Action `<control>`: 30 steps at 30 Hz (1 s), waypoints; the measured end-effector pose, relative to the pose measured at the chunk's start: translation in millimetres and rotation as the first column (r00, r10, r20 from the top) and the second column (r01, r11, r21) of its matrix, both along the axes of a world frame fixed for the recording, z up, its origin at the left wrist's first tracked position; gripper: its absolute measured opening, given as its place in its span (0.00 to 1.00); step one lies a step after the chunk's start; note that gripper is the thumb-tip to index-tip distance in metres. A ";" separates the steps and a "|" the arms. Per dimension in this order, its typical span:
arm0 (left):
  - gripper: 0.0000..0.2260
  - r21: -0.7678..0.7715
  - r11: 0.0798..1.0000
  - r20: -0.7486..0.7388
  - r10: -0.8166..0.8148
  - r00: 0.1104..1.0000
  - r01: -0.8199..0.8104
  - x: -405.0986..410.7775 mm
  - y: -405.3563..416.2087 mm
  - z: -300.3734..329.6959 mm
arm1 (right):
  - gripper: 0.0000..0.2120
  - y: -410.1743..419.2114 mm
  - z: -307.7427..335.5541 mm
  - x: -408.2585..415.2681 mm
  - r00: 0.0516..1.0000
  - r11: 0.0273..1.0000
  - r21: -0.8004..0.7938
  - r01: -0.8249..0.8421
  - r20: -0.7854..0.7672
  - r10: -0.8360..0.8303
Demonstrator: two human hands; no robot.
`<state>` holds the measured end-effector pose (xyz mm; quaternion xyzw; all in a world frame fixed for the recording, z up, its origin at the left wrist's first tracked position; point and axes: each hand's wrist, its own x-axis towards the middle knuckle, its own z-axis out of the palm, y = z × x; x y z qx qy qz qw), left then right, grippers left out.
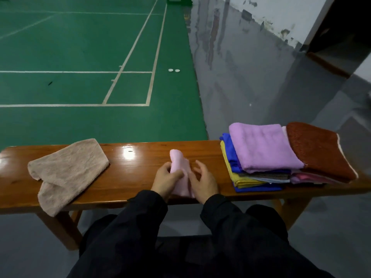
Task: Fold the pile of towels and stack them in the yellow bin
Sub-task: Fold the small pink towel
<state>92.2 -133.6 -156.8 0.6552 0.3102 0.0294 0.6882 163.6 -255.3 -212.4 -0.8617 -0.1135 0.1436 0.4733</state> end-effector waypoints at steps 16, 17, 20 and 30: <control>0.30 -0.174 0.946 0.475 -0.162 0.865 0.273 90.0 -154.5 125.6 | 0.31 -182.7 176.7 53.1 0.912 0.613 0.681 0.401 -0.235 -0.337; 0.34 -0.151 0.947 0.475 -0.183 0.861 0.284 103.8 -171.7 124.2 | 0.29 -203.1 184.0 66.3 0.899 0.665 0.625 0.408 -0.150 -0.410; 0.40 -0.088 0.939 0.470 -0.254 0.845 0.332 148.2 -217.9 120.9 | 0.23 -252.9 203.3 108.1 0.862 0.780 0.457 0.427 0.054 -0.504; 0.26 0.727 0.530 0.004 -0.639 0.769 0.436 192.9 -256.2 76.2 | 0.17 -300.3 157.2 147.3 0.888 0.817 -0.454 0.356 0.436 -0.145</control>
